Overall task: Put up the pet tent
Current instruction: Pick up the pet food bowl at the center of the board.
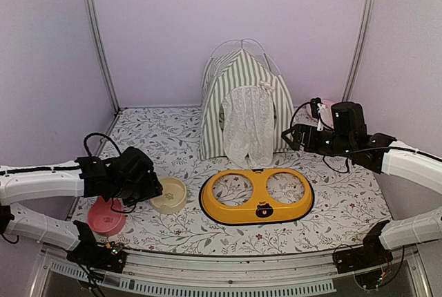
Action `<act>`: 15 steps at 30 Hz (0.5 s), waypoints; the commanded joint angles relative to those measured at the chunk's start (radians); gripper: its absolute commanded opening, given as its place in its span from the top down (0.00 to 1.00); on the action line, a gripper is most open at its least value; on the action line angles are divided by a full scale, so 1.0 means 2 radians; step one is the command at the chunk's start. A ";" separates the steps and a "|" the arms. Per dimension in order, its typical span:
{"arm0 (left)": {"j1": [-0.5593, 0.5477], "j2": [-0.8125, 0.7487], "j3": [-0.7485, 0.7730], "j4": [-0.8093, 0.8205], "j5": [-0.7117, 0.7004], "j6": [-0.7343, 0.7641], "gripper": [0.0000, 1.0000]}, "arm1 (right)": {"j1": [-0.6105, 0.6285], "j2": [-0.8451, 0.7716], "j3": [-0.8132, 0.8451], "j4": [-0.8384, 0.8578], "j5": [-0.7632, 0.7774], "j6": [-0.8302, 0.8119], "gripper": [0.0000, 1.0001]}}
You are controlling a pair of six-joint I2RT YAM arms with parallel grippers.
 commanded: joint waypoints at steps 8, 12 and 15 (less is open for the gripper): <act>0.051 0.082 -0.012 0.057 -0.029 0.012 0.41 | -0.002 -0.022 0.023 0.006 0.019 -0.008 0.01; 0.057 0.106 -0.015 0.079 -0.023 0.024 0.55 | -0.002 -0.029 0.025 0.004 0.019 -0.012 0.01; 0.057 0.123 -0.013 0.083 -0.017 0.029 0.67 | -0.002 -0.031 0.027 0.001 0.021 -0.016 0.01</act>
